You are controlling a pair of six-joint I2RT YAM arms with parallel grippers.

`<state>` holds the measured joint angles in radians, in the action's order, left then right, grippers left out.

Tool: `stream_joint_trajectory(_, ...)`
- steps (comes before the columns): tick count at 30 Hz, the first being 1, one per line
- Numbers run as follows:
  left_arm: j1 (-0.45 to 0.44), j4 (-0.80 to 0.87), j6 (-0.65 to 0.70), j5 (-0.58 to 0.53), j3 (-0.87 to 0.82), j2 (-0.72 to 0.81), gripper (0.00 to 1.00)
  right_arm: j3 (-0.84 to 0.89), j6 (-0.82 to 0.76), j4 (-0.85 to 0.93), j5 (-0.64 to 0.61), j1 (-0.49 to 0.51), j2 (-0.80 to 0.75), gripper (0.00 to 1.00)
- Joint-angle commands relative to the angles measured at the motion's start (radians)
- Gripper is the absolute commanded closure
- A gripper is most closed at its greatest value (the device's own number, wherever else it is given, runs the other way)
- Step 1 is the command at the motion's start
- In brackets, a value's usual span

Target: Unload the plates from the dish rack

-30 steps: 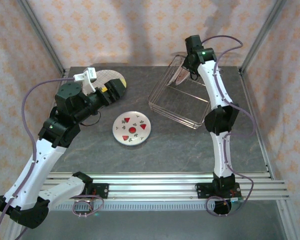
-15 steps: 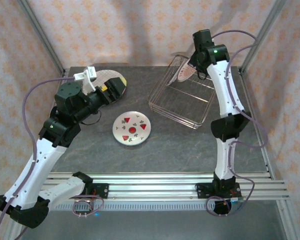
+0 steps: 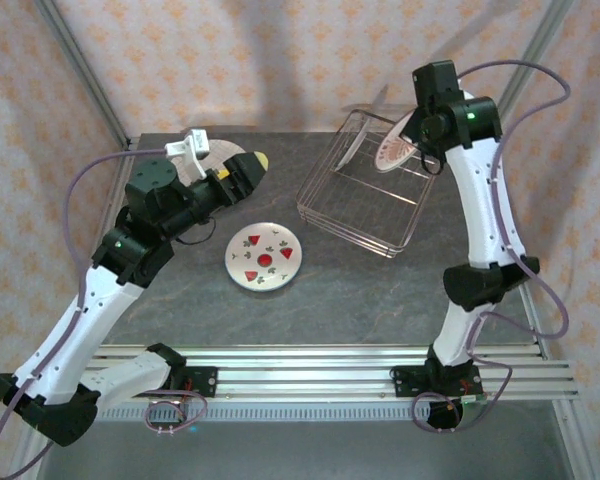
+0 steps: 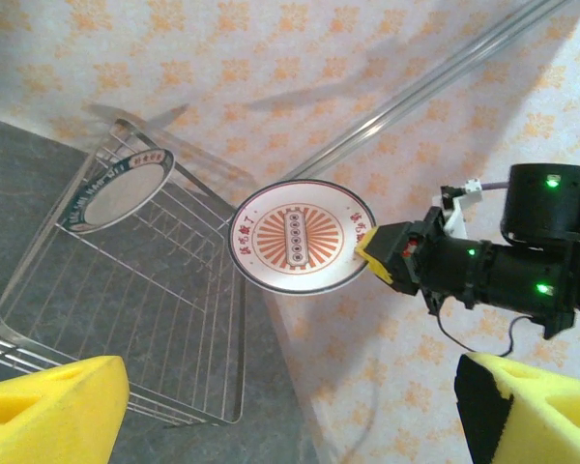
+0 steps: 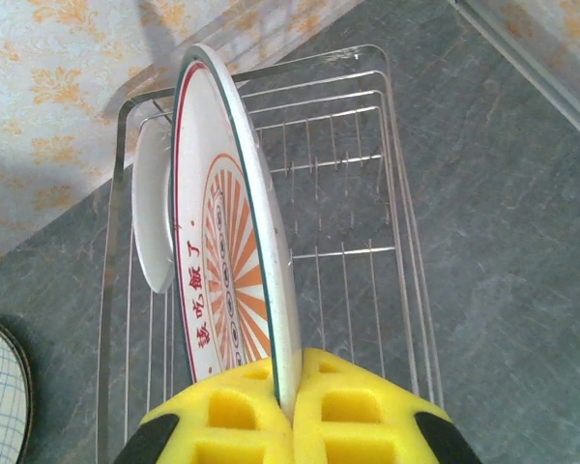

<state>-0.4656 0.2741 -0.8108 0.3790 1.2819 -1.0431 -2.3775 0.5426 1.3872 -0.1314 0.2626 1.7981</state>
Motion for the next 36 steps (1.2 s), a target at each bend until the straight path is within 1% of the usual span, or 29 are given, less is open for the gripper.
stream_joint_trajectory(1, -0.023, -0.057, -0.007, 0.011, 0.033, -0.019, 0.12, 0.051, 0.016, 0.016, -0.046, -0.008, -0.111, 1.0)
stream_joint_trajectory(8, -0.062, -0.108, -0.067, 0.027, 0.036, -0.079, 0.13, 0.208, 0.023, -0.013, -0.037, -0.023, -0.282, 1.0)
stream_joint_trajectory(14, -0.08, -0.149, -0.162, 0.083, 0.051, -0.161, 0.15, 0.3, 0.039, -0.053, 0.03, -0.033, -0.4, 1.0)
stream_joint_trajectory(18, -0.093, -0.173, -0.225, 0.14, 0.066, -0.222, 0.17, 0.378, 0.059, -0.116, 0.107, -0.034, -0.479, 1.0)
stream_joint_trajectory(22, -0.106, -0.18, -0.276, 0.192, 0.086, -0.284, 0.18, 0.419, 0.111, -0.13, 0.171, -0.033, -0.519, 1.0)
stream_joint_trajectory(27, -0.127, -0.231, -0.355, 0.246, 0.094, -0.352, 0.21, 0.521, 0.17, -0.223, 0.302, -0.033, -0.577, 1.0)
stream_joint_trajectory(33, -0.143, -0.297, -0.417, 0.276, 0.092, -0.404, 0.27, 0.624, 0.223, -0.358, 0.444, -0.033, -0.608, 1.0)
stream_joint_trajectory(36, -0.143, -0.289, -0.424, 0.282, 0.095, -0.417, 0.3, 0.646, 0.234, -0.399, 0.497, -0.033, -0.608, 1.0)
